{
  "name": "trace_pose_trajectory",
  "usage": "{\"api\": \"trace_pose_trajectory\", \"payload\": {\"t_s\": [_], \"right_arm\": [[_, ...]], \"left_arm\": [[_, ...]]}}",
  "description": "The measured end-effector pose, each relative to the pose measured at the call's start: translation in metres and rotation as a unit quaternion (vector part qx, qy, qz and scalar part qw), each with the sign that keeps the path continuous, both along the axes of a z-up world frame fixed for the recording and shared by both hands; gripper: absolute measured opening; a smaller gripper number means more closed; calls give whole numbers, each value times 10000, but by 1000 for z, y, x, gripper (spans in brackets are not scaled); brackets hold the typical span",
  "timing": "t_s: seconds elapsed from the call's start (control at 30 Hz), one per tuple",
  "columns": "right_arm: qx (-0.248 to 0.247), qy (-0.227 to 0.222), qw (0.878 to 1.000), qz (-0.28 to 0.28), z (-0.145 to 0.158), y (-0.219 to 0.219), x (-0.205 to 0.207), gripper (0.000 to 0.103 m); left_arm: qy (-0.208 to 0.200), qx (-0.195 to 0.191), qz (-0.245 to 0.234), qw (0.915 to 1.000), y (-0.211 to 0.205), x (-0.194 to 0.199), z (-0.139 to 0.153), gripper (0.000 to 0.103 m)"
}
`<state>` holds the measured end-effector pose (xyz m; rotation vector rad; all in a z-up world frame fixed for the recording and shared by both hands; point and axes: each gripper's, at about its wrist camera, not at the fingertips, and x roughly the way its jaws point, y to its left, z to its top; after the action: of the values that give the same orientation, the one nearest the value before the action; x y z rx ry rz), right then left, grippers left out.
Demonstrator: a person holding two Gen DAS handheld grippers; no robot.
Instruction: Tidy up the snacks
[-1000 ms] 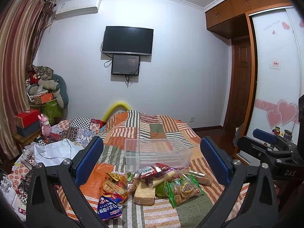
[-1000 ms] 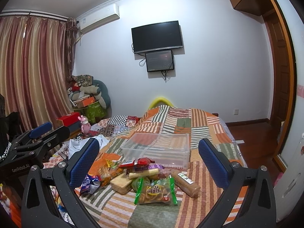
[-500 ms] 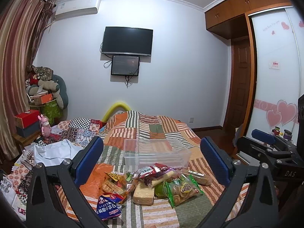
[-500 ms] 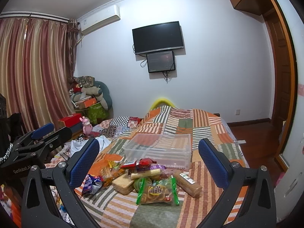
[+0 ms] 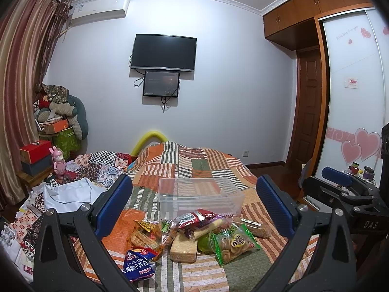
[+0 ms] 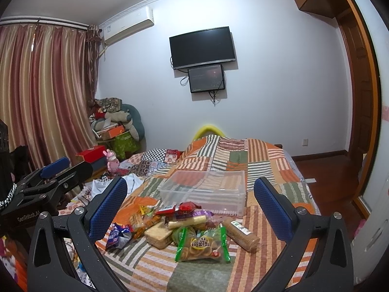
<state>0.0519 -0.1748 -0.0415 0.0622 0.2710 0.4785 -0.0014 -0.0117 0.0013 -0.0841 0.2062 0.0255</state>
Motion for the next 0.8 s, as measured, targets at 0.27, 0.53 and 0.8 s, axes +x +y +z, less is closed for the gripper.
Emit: {"api": "trace_pose_trajectory", "payload": {"t_s": [0.27,0.53,0.8], "right_arm": [[18,32,10000,8,-1,0,1,103],[15,30,10000,16,-1,0,1,103],[5,60,10000,42,-3,1,4,103]], "left_arm": [[-19,22,-1,10000,-1,-2,1,103],[-39,16,-14,10000,-2,-3,2,103],[-35,35,8,10000,-1,-1,2,103]]}}
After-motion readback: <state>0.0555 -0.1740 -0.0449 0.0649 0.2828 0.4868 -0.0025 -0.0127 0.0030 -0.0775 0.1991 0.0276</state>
